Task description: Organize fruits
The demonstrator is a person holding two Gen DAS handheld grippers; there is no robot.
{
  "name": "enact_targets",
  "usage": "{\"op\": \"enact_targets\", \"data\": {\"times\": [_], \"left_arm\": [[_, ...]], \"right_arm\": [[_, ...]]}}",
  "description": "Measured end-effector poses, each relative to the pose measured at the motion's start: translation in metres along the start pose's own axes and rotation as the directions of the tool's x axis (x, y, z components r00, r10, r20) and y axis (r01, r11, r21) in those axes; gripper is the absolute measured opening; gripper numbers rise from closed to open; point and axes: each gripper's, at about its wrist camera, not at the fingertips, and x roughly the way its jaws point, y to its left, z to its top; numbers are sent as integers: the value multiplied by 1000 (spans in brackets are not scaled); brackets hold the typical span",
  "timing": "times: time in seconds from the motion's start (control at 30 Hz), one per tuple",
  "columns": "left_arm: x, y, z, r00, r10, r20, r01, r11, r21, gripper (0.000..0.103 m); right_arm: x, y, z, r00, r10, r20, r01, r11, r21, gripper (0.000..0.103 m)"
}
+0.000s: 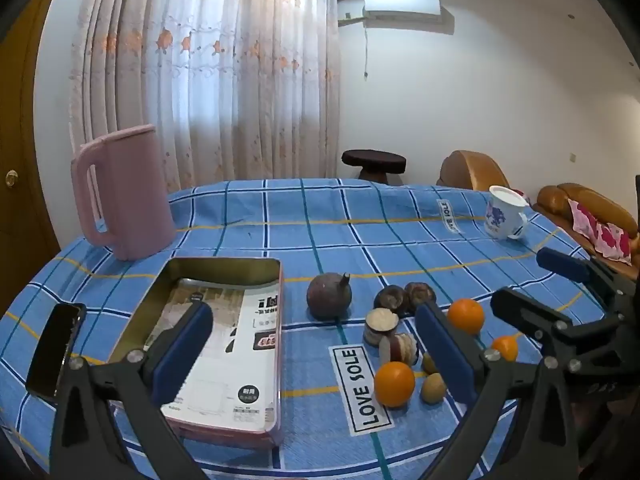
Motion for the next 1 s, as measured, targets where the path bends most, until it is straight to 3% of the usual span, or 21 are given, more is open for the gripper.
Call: {"op": "enact_targets", "data": {"times": [0.3, 0.43, 1.0], "left_arm": [[1, -12, -15, 1000, 15, 7, -15, 1000, -1, 103], [2, 4, -5, 1000, -7, -15, 7, 1000, -26, 103], [0, 7, -6, 1000, -13, -14, 13, 999, -34, 103]], "right_arm": [[-4, -1, -3, 1000, 9, 20, -9, 999, 36, 102], [-7, -3, -5, 1000, 6, 16, -6, 999, 41, 102], [-8, 1, -4, 1000, -8, 2, 7, 999, 35, 102]]}}
